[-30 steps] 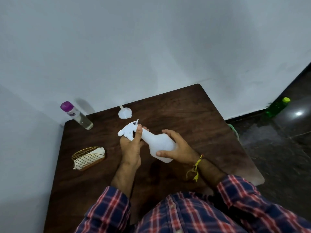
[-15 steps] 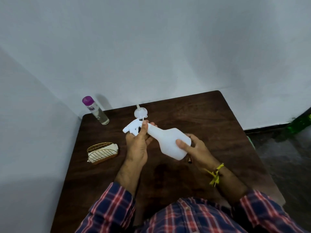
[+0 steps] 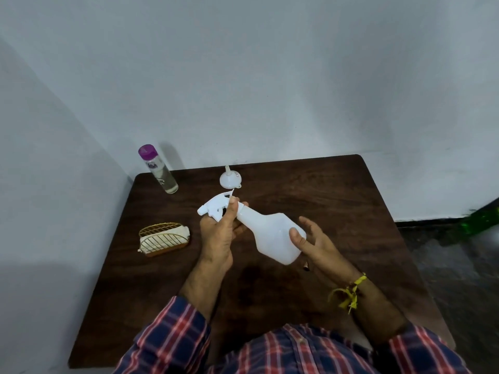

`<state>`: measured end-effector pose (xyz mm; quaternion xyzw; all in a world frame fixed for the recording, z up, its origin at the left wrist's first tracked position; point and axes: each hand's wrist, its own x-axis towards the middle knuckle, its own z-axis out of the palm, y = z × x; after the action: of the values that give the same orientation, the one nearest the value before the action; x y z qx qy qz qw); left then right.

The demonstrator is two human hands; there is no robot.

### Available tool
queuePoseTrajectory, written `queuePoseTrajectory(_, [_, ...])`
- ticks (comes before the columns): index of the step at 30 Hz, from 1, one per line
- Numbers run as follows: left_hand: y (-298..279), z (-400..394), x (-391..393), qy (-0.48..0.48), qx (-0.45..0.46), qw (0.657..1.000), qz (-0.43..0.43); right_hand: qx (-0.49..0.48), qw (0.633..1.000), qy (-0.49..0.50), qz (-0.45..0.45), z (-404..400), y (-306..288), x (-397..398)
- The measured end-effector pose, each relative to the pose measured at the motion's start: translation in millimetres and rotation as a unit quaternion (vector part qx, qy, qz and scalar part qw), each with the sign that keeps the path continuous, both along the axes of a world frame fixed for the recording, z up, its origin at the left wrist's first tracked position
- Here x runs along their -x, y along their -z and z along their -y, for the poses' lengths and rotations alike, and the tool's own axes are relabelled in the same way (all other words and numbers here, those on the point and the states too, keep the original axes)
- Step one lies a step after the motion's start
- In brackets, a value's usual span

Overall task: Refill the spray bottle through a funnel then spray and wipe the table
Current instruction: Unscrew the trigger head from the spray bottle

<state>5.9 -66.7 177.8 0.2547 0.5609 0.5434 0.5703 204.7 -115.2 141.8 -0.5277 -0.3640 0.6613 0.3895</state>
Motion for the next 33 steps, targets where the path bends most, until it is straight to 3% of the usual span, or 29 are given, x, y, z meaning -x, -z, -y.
queuePoseTrajectory(2, [0.8,1.9,-0.6,0.005,0.000,1.000,-0.009,-0.012,1.000,0.001,0.010,5.6,-0.3,2.4])
queuePoseTrajectory(6, [1.1,3.2,-2.1,-0.003,-0.009,1.000,-0.028,-0.109,0.983,-0.034,0.142,7.8,0.9,5.1])
queuePoseTrajectory(11, [-3.9,-0.1,-3.8,0.006,-0.023,0.998,-0.057,-0.077,0.994,-0.044,0.068,3.5,-2.0,2.7])
queuePoseTrajectory(13, [-3.6,-0.9,-5.2,-0.004,-0.029,0.997,-0.067,-0.154,0.973,-0.004,0.171,9.8,-0.1,7.0])
queuePoseTrajectory(15, [-2.5,-0.9,-7.9,-0.020,-0.023,0.997,-0.066,-0.249,0.913,0.020,0.322,10.1,3.8,7.5])
queuePoseTrajectory(16, [-1.5,-1.6,-9.0,-0.027,-0.017,0.997,-0.068,-0.264,0.901,0.019,0.343,8.3,4.9,5.9])
queuePoseTrajectory(18, [-1.6,-2.5,-9.5,-0.027,-0.018,0.996,-0.081,-0.205,0.935,-0.013,0.288,4.6,-1.1,3.1])
queuePoseTrajectory(20, [-3.6,-3.4,-7.9,-0.013,-0.030,0.994,-0.099,-0.128,0.975,-0.048,0.178,3.1,-3.2,-1.9])
queuePoseTrajectory(22, [-5.9,-4.2,-5.3,-0.005,-0.042,0.993,-0.110,-0.087,0.991,-0.050,0.093,6.6,-3.5,-2.7])
queuePoseTrajectory(23, [-6.9,-3.6,-5.0,-0.001,-0.044,0.992,-0.114,-0.094,0.991,-0.036,0.092,8.7,-2.5,-1.4])
queuePoseTrajectory(27, [-12.3,2.0,-15.9,0.027,-0.060,0.988,-0.139,-0.141,0.951,-0.073,0.265,6.3,9.1,0.2])
queuePoseTrajectory(30, [-15.4,2.6,-21.5,0.044,-0.084,0.982,-0.165,-0.128,0.954,-0.123,0.243,4.1,16.3,0.9])
queuePoseTrajectory(33, [-16.3,3.0,-22.6,0.046,-0.095,0.978,-0.179,-0.159,0.955,-0.101,0.228,8.4,17.9,1.9])
